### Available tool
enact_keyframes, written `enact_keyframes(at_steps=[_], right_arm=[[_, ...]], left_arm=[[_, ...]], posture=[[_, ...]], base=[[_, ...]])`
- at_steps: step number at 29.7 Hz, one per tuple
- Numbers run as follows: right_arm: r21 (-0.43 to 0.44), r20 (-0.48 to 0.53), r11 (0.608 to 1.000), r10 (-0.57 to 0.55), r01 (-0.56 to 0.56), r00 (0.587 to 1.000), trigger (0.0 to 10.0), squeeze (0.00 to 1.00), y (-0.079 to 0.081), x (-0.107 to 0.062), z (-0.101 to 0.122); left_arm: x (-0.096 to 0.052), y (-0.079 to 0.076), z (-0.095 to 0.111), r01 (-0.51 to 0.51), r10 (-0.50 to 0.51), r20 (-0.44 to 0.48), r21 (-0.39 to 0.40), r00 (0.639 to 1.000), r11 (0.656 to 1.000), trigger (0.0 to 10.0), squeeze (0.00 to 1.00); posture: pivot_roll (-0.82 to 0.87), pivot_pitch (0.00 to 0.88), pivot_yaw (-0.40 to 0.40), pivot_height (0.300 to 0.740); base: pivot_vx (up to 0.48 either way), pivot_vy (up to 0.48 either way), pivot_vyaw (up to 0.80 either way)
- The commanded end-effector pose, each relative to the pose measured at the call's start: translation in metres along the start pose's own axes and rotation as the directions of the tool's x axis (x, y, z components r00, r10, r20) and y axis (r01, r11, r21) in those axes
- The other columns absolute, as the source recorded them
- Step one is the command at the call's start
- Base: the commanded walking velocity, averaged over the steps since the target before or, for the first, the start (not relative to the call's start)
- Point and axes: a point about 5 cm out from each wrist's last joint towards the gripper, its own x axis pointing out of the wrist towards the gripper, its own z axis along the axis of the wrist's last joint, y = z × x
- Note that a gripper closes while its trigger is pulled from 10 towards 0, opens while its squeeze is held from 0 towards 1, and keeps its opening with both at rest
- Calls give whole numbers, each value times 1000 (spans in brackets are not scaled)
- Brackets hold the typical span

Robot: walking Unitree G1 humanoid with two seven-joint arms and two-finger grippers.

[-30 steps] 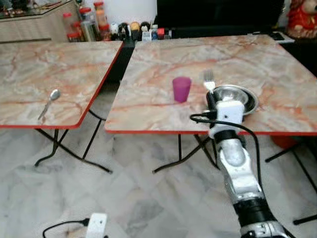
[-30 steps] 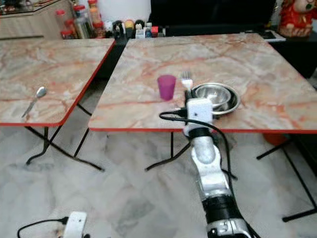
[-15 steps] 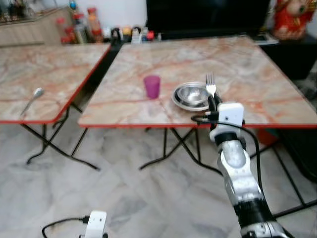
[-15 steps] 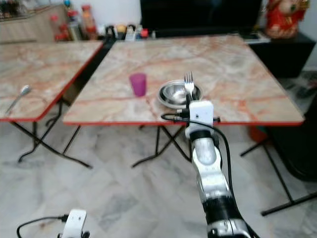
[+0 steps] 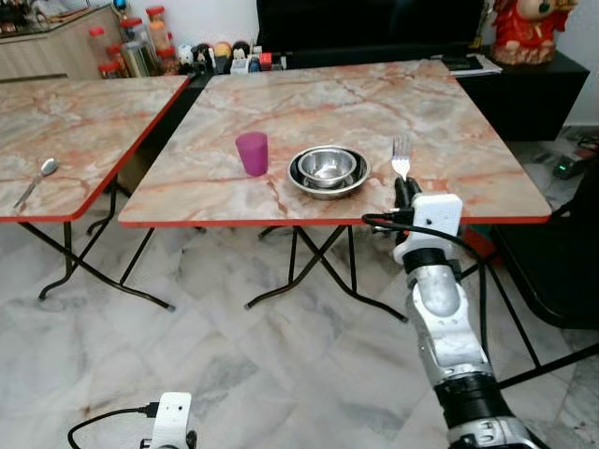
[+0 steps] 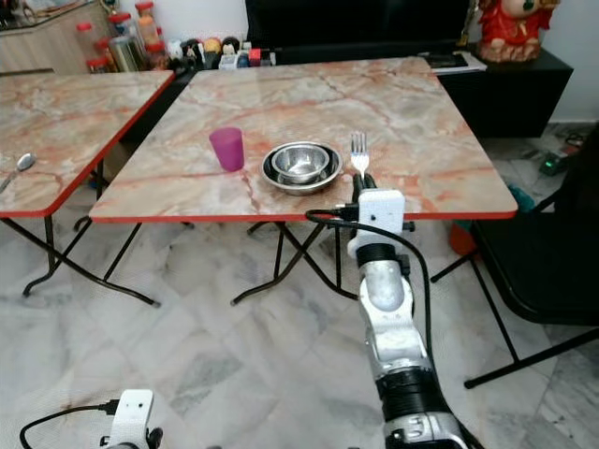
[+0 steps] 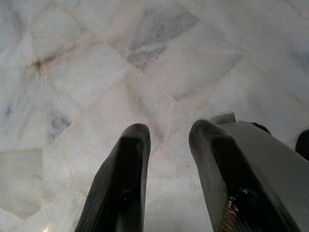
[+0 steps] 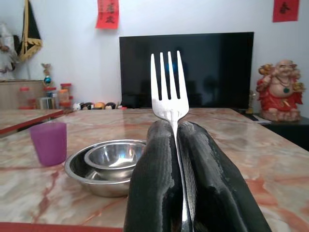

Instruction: Setting the table

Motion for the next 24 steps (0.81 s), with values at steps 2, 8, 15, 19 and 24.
enact_keyframes(at_steps=[2, 8, 15, 19, 24], right_arm=[[12, 2, 1000, -5, 5, 1000, 10000, 0, 0, 5, 3], [-8, 11, 1000, 1, -1, 1000, 10000, 0, 1, 6, 4], [15, -21, 1000, 11, -11, 1000, 10000, 0, 4, 10, 1], [-7, -25, 1000, 22, -22, 999, 10000, 0, 7, 11, -1], [7, -18, 1000, 18, -18, 1000, 10000, 0, 8, 13, 1]], left_arm=[[0, 7, 3, -23, 23, 5, -7, 1000, 1000, 10000, 0], [0, 8, 2, -33, 33, 3, -13, 999, 999, 10000, 0], [0, 7, 2, -32, 32, 2, -19, 999, 999, 10000, 0], [0, 6, 3, -29, 29, 3, -21, 1000, 999, 10000, 0], [1, 6, 3, -32, 32, 5, -25, 999, 999, 10000, 0]], posture=[[-89, 0, 71, 693], [-85, 0, 69, 693], [-88, 0, 68, 693], [-85, 0, 66, 693], [-83, 0, 66, 693]], base=[[0, 0, -581], [274, 0, 0], [296, 0, -343], [326, 0, -200], [374, 0, 0]])
